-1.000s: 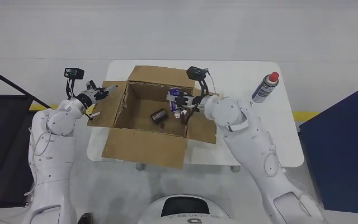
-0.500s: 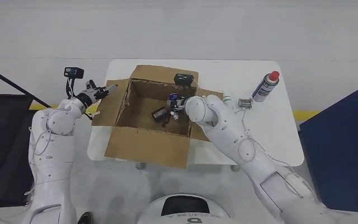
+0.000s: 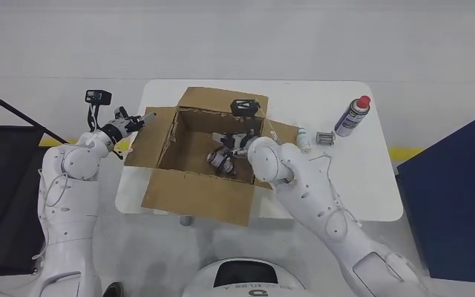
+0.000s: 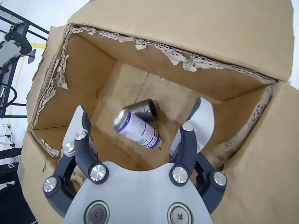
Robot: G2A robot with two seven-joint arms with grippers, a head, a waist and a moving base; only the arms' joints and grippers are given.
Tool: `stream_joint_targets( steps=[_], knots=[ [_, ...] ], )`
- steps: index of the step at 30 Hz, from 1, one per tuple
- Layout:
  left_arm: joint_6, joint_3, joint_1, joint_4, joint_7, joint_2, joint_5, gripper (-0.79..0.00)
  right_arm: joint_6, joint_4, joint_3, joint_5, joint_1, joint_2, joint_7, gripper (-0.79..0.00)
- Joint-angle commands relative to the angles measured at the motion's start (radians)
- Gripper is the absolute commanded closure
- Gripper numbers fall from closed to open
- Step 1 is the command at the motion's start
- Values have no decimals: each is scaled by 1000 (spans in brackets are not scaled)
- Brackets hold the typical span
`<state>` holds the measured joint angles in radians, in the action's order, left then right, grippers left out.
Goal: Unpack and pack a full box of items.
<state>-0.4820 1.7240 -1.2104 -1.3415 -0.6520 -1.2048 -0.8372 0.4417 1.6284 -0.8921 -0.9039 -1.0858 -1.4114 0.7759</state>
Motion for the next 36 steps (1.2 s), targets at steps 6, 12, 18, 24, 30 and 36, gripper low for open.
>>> stream_joint_targets(
  steps=[6, 12, 18, 24, 30, 36],
  knots=[
    [0, 0, 0, 0, 0, 0, 0, -785, -197, 326, -236, 169, -205, 42, -85, -785],
    [0, 0, 0, 0, 0, 0, 0, -785, -287, 459, -487, 279, -386, 67, -215, -785],
    [0, 0, 0, 0, 0, 0, 0, -785, -292, 460, -543, 309, -422, 73, -211, -785],
    [0, 0, 0, 0, 0, 0, 0, -785, -257, 361, -512, 244, -398, 78, -117, -785],
    [0, 0, 0, 0, 0, 0, 0, -785, -198, 179, -396, 179, -264, 74, 3, -785],
    [19, 9, -21, -21, 47, 1, 35, -785, -204, 97, -322, 211, -189, 63, 5, -785]
  ],
)
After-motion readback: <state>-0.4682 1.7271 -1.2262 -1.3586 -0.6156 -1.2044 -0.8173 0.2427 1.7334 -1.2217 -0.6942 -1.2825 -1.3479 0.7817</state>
